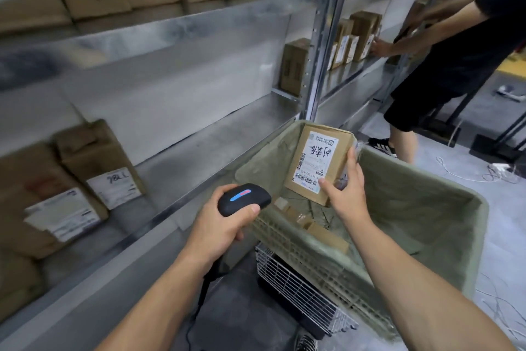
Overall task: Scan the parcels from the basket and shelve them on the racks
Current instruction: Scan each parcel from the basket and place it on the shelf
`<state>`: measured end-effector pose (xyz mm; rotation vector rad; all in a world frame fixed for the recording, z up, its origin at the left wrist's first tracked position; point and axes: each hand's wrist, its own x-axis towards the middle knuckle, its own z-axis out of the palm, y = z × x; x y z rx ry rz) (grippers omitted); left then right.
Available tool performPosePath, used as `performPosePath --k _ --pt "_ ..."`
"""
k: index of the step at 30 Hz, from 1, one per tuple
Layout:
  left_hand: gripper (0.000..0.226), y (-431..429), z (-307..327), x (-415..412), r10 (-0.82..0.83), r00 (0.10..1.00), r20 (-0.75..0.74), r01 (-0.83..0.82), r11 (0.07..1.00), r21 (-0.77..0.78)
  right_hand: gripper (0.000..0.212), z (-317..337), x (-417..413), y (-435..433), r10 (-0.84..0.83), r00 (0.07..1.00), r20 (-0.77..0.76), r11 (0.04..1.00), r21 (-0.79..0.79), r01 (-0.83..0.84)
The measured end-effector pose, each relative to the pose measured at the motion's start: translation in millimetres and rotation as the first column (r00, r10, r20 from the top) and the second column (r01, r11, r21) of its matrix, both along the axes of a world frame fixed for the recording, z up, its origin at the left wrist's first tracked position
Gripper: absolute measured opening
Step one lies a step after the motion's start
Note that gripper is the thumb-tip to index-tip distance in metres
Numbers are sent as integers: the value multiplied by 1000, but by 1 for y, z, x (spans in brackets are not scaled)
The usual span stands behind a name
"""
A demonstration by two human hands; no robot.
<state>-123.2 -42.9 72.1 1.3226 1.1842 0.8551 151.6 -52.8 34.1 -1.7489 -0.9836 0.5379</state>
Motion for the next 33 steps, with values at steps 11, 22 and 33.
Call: performPosePath --k 11,22,33 --pt "59 10 8 -41 154 987 52 -156 987 43 101 13 -50 43 209 977 37 977 35 -210" --pt "42 29 16 -87 406 912 61 -409 911 54 124 3 -116 141 515 852 -98 856 117 -504" --pt "42 55 25 -117 687 722 78 -691 713 115 122 6 -183 233 836 531 -136 542 54 -839"
